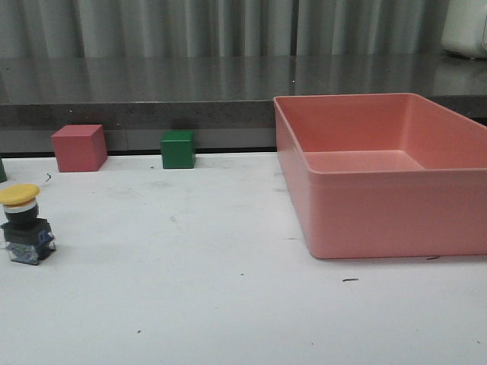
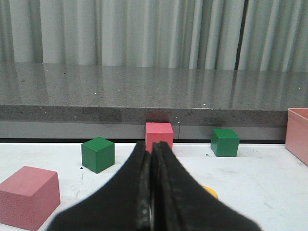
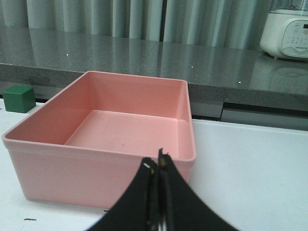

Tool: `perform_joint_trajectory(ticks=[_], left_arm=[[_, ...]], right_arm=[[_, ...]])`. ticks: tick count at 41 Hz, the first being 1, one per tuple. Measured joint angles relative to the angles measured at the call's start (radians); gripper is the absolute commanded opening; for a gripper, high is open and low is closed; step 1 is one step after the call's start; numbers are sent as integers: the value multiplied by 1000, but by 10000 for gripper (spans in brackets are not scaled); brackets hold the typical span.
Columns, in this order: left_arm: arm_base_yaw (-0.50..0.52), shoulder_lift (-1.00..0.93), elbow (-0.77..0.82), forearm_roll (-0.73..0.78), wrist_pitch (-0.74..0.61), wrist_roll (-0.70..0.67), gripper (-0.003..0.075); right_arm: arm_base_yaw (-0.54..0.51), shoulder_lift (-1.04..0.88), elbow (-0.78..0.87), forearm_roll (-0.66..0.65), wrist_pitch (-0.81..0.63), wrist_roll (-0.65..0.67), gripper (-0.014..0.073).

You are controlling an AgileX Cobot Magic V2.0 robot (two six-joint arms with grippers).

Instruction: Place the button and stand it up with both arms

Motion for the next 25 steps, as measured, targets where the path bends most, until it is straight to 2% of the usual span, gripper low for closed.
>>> perform_joint_trajectory(ticks=[12, 25], left_arm=[[0, 0, 0, 0, 0, 0, -20], [0, 0, 0, 0, 0, 0, -20]], right_arm=[[0, 0, 0, 0, -18, 0, -68], [-49, 0, 0, -31, -34, 107, -68]])
